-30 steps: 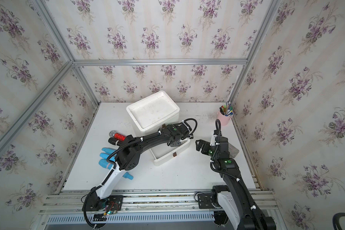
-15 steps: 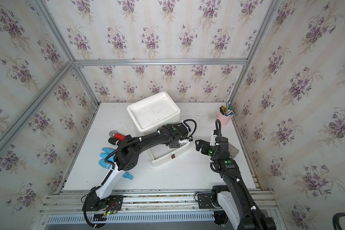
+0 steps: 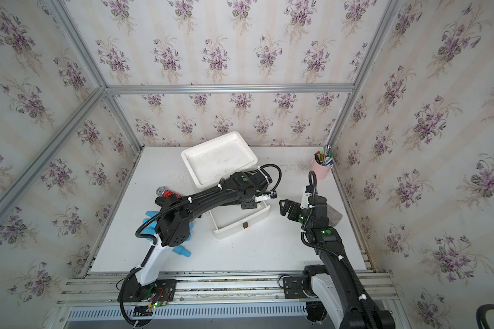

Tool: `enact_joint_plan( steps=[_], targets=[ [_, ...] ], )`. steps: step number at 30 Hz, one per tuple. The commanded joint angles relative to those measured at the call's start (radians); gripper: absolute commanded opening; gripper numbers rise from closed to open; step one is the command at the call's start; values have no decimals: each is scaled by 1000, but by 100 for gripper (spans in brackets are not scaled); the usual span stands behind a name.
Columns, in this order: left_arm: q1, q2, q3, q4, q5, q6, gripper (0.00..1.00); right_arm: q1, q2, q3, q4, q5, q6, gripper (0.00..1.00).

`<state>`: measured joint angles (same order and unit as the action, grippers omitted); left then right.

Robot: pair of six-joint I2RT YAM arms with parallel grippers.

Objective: Take the microphone out of the drawer
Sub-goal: Pick up the microphone from the drawer.

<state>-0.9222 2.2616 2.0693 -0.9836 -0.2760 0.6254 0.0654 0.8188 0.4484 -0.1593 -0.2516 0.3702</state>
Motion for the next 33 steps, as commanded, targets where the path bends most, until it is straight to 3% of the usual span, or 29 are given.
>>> enact_joint_plan(
  steps=[1,20,33],
  targets=[
    [2,-30,-7,-13,18,-5,18,-1,-3,1,16,-2,4,100],
    [19,-186,-88,-7,186,-75,16,-1,-4,3,17,-11,2,100],
    [15,-329,-111,-8,236,-122,15,-1,2,2,29,-17,-2,100]
  ],
)
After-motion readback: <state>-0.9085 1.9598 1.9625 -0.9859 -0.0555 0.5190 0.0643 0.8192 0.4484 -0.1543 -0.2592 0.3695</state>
